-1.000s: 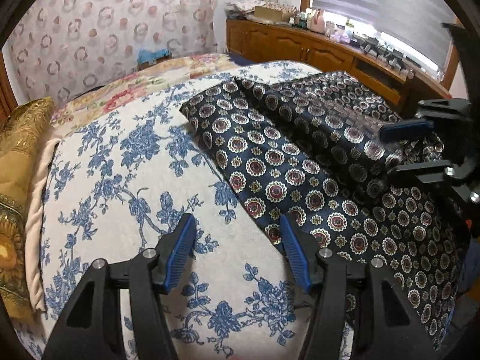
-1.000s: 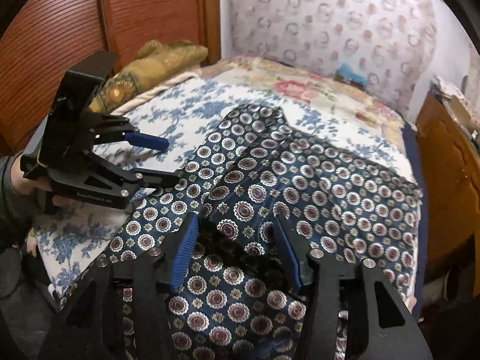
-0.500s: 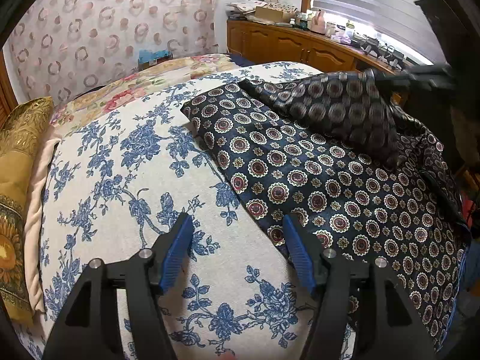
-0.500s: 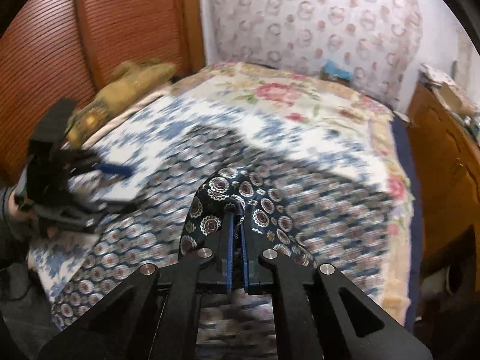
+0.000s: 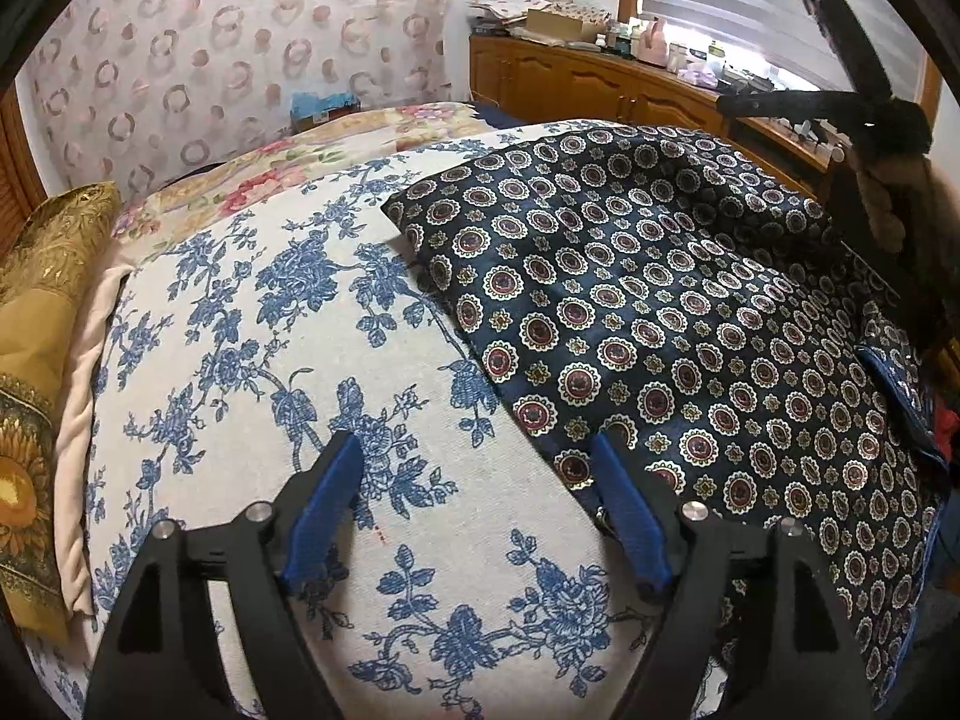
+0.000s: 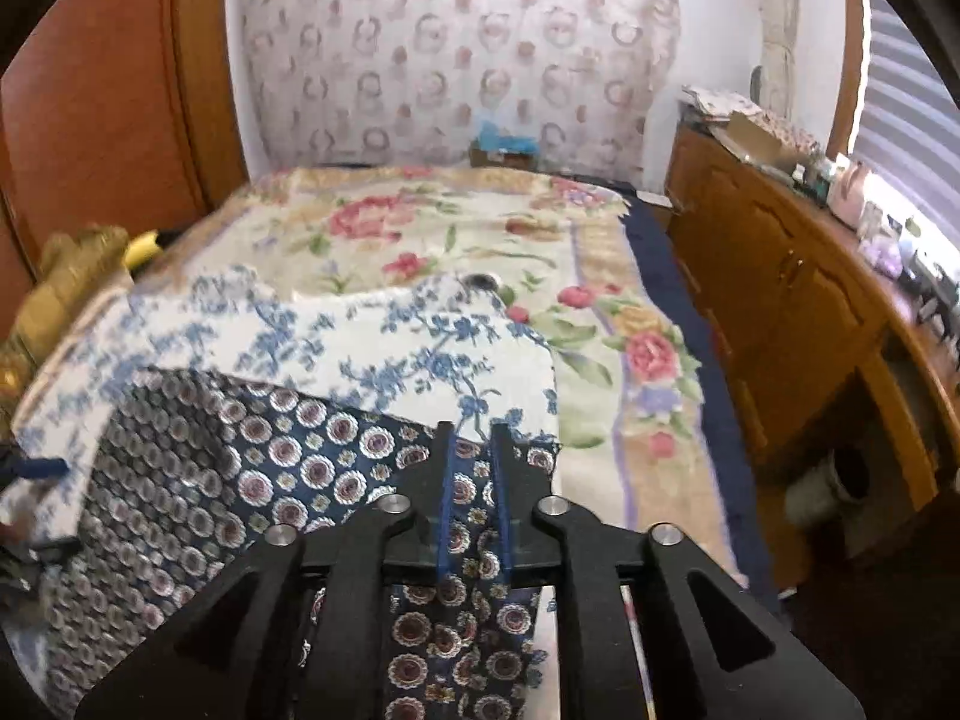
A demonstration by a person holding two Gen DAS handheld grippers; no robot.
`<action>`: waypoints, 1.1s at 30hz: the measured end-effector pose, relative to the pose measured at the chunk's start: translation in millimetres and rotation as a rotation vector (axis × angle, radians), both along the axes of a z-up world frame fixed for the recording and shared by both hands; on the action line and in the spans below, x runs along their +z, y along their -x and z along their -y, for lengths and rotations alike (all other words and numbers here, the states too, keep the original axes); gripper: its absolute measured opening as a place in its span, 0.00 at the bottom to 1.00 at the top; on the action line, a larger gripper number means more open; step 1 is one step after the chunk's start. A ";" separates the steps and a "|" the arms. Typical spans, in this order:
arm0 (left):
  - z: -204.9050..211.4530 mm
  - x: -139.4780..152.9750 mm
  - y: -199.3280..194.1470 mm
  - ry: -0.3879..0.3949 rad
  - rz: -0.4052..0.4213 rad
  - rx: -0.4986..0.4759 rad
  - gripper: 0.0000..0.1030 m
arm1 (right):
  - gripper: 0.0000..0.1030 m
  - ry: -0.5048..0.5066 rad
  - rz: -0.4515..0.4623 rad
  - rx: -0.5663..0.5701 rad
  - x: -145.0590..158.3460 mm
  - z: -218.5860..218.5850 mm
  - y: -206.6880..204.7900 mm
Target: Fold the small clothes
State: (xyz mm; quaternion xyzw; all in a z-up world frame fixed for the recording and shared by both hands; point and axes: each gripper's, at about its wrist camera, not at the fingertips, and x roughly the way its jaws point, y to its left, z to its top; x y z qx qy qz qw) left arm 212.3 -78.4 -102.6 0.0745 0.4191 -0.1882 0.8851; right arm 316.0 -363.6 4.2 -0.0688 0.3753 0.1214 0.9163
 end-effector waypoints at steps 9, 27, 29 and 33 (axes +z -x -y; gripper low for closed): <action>-2.3 -2.0 -2.7 -0.001 -0.004 0.007 0.82 | 0.34 -0.009 -0.148 0.122 -25.0 -27.7 9.1; -10.0 2.2 4.6 0.045 -0.001 0.019 0.82 | 0.00 -0.104 -0.135 0.132 -16.4 -14.0 -30.5; -10.6 5.3 11.1 0.058 0.003 0.019 0.82 | 0.00 -0.077 -0.110 0.099 -15.4 -7.6 -33.3; -7.5 13.0 26.3 0.061 0.024 0.010 0.82 | 0.02 0.002 -0.092 0.036 -16.6 2.0 -30.1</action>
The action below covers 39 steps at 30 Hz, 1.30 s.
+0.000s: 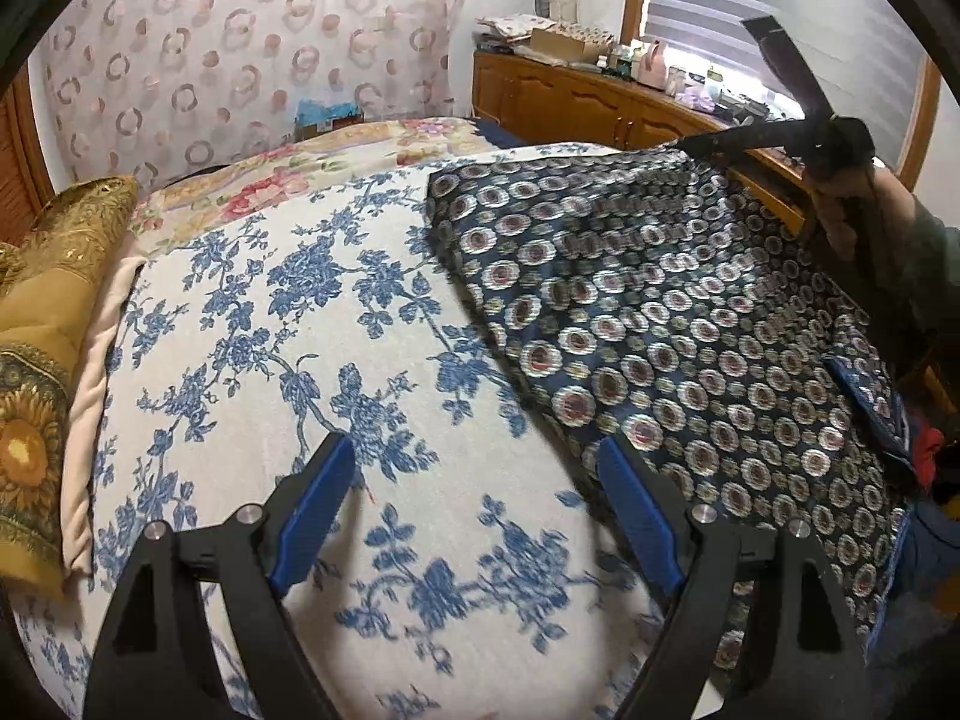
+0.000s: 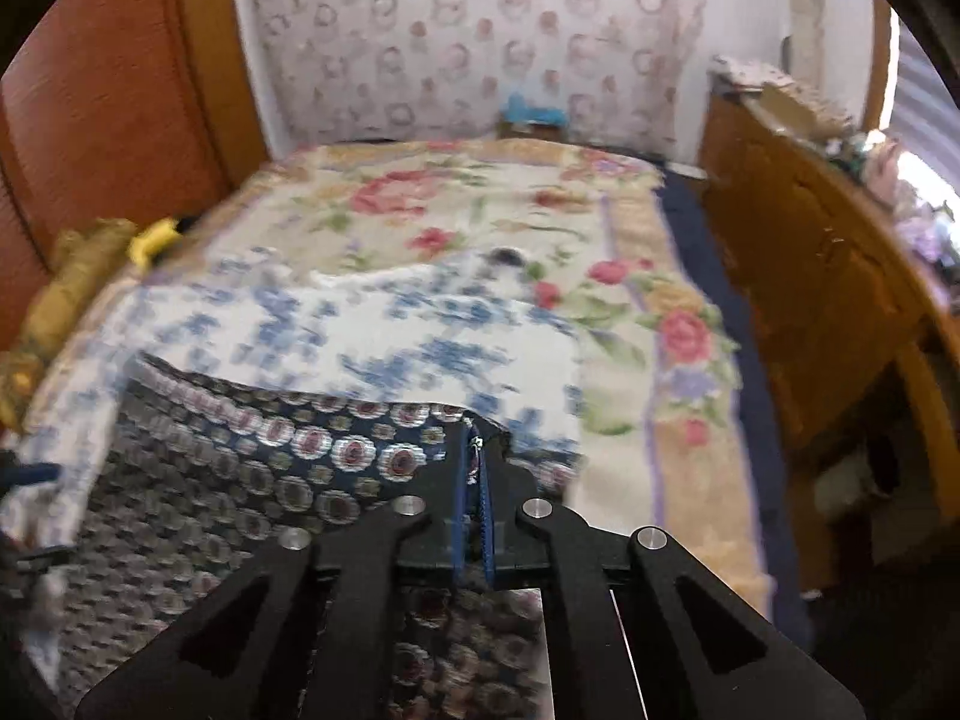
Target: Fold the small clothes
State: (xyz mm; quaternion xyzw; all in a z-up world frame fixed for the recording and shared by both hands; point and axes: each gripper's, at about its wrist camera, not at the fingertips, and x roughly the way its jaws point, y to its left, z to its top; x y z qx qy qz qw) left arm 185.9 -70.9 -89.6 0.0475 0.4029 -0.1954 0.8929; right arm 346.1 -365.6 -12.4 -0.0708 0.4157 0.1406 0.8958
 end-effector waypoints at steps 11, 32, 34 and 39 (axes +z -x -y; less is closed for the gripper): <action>16.4 11.0 34.6 0.000 0.034 -0.026 0.82 | 0.30 0.024 0.019 0.066 15.4 -11.4 111.1; 31.5 21.5 84.3 -0.018 0.064 -0.051 0.82 | 0.07 0.102 -0.184 0.144 -35.8 14.8 261.0; 32.9 16.9 87.1 -0.021 0.048 -0.060 0.82 | 0.07 0.079 -0.170 0.098 -30.5 31.7 268.1; 38.1 4.6 93.9 -0.029 0.013 -0.075 0.82 | 0.20 0.017 -0.091 0.003 -20.1 52.0 276.9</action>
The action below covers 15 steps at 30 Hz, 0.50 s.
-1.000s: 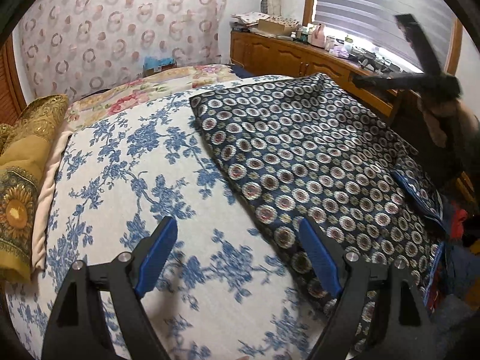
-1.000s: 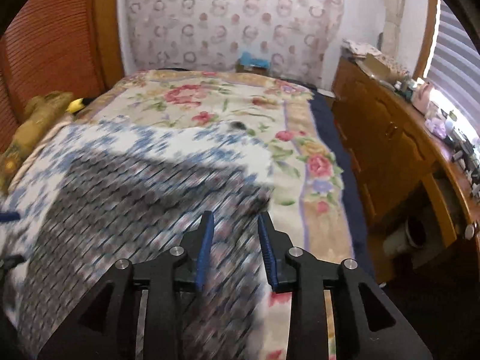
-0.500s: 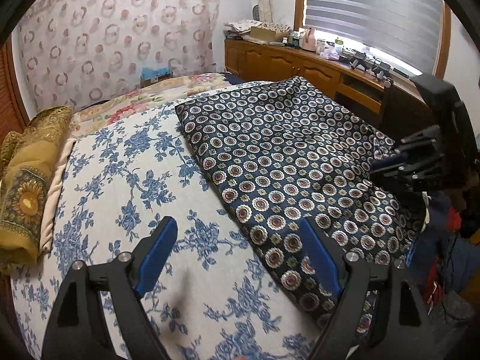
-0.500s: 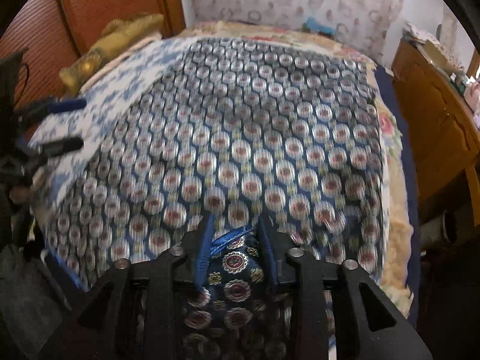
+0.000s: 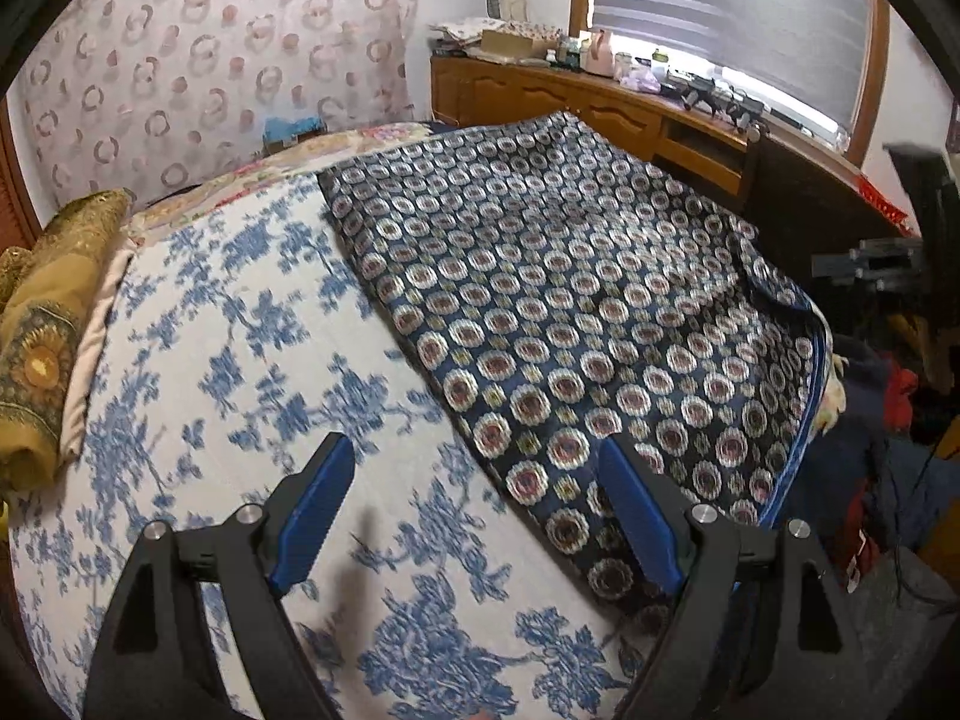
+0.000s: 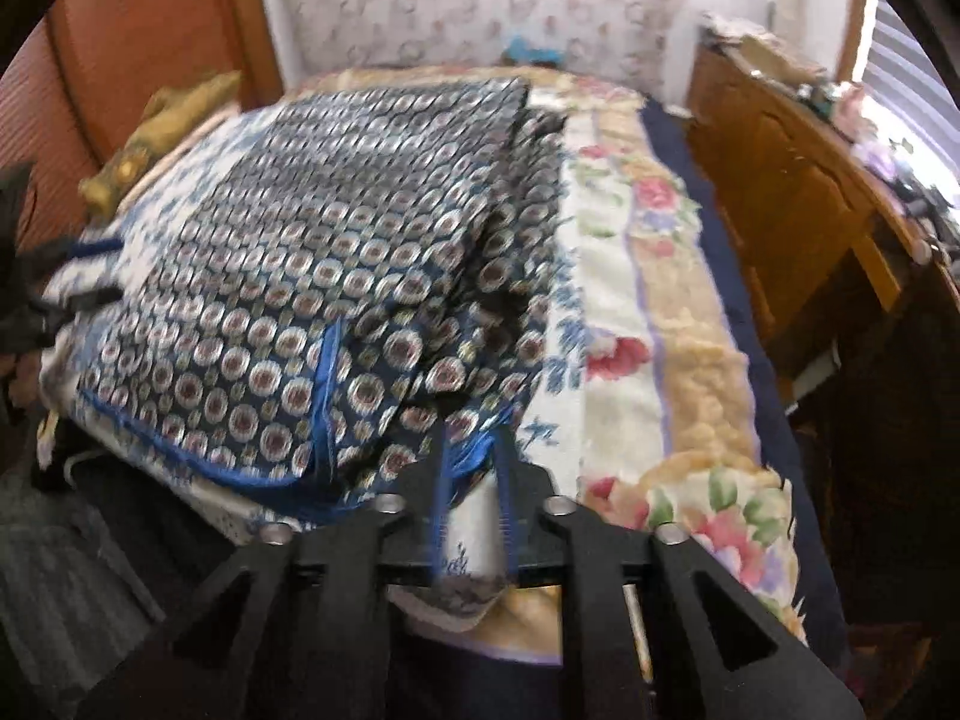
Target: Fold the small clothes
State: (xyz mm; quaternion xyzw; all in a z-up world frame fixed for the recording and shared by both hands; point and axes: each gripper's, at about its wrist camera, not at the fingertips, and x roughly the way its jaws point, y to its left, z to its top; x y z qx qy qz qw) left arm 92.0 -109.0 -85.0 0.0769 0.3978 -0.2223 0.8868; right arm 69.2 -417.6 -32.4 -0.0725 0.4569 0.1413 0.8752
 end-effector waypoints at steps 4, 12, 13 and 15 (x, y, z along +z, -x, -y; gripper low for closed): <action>5.1 -6.7 5.3 -0.002 -0.019 -0.010 0.82 | 0.28 -0.066 0.064 0.011 7.2 -17.0 0.8; 8.3 -13.9 14.1 0.013 -0.041 -0.020 0.82 | 0.32 0.033 0.073 0.073 -13.2 -69.4 -7.4; 8.3 -14.5 14.4 0.014 -0.043 -0.020 0.82 | 0.31 0.049 0.074 0.071 -16.7 -70.9 -7.8; 8.2 -15.6 15.1 0.017 -0.048 -0.019 0.82 | 0.08 0.066 0.055 0.071 -23.4 -67.5 -7.8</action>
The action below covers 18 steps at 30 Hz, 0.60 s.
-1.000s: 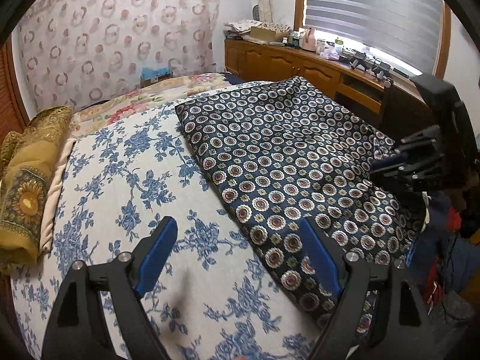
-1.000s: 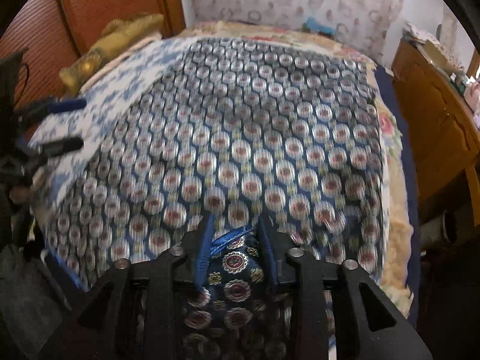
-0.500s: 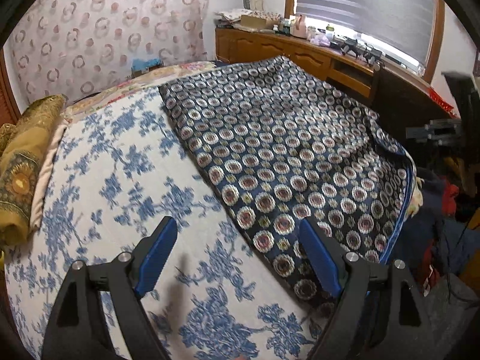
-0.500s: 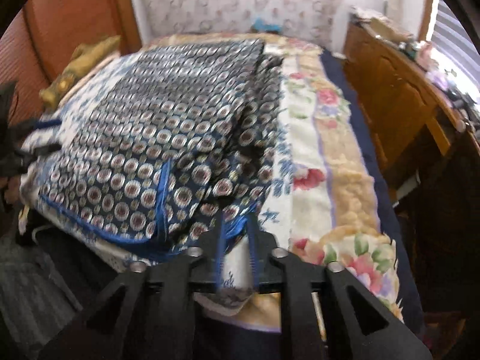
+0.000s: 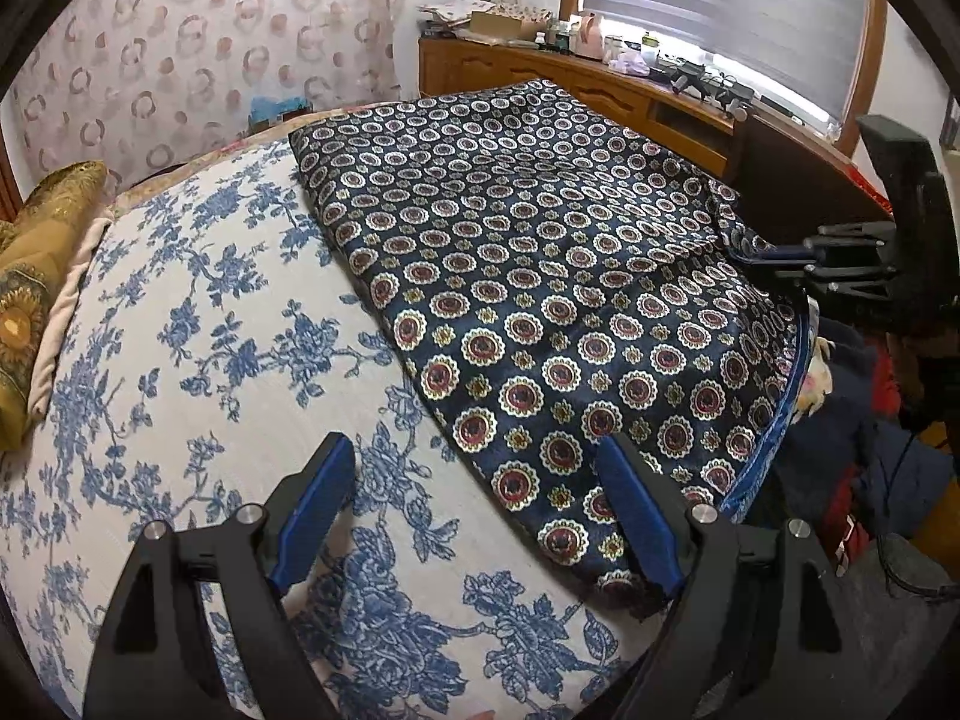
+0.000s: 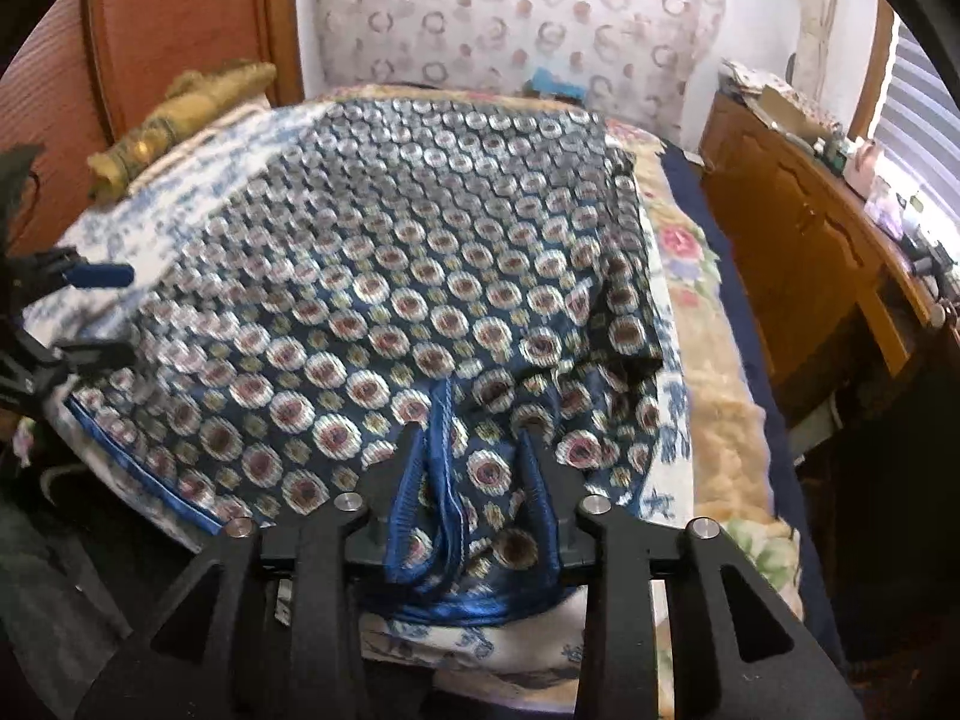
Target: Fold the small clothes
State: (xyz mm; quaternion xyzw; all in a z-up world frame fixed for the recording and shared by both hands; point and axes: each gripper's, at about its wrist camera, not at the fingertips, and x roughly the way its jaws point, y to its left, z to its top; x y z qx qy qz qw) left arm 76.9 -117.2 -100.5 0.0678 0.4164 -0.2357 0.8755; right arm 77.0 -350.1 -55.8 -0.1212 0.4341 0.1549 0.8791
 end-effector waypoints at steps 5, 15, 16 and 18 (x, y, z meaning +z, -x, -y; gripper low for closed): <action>-3.2 1.9 8.5 0.030 -0.004 0.000 0.82 | 0.02 0.006 0.017 -0.037 -0.3 29.2 15.3; -4.2 1.1 18.7 0.105 -0.035 -0.036 0.74 | 0.08 -0.084 0.048 -0.175 4.5 59.8 34.8; -4.0 1.1 18.9 0.116 -0.038 -0.043 0.73 | 0.11 -0.078 0.060 -0.176 6.5 58.0 35.4; -2.2 1.4 22.0 0.132 -0.039 -0.059 0.61 | 0.17 -0.071 0.095 -0.172 13.3 54.7 36.7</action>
